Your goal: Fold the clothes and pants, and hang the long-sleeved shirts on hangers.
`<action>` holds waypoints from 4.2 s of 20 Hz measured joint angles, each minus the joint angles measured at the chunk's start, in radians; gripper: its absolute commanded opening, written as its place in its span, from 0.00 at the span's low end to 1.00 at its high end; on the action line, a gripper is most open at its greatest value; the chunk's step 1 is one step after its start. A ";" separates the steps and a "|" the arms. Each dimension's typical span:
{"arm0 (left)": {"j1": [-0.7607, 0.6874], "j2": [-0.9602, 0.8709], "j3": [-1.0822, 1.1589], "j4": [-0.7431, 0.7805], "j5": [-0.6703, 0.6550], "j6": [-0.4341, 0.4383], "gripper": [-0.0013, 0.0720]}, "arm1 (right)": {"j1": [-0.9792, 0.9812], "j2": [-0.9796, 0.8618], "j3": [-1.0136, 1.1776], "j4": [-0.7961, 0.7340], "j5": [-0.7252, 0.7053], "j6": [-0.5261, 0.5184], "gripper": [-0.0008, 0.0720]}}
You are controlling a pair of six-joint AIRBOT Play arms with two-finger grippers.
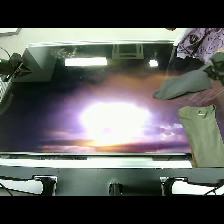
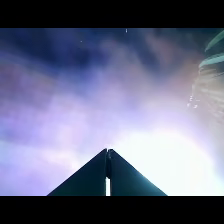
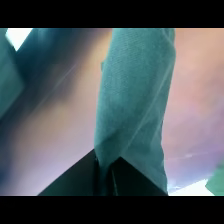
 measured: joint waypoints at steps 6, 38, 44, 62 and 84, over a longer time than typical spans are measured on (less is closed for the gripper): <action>0.000 0.000 0.000 -0.008 -0.016 0.000 0.04 | -0.044 0.074 0.006 -0.170 0.017 0.126 0.05; 0.000 0.000 0.000 -0.011 -0.048 0.000 0.04 | -0.051 0.452 -0.821 -0.791 0.293 0.320 0.06; 0.000 0.000 0.000 -0.012 -0.048 0.000 0.04 | -0.051 0.456 -0.876 -0.852 0.297 0.322 0.06; -0.009 0.007 0.000 -0.005 -0.052 0.037 0.04 | -0.047 0.460 -0.838 -0.776 0.113 0.150 0.20; -0.167 0.464 -0.620 0.198 0.233 0.416 0.04 | 0.771 0.475 -0.792 -0.343 -0.286 -0.244 0.06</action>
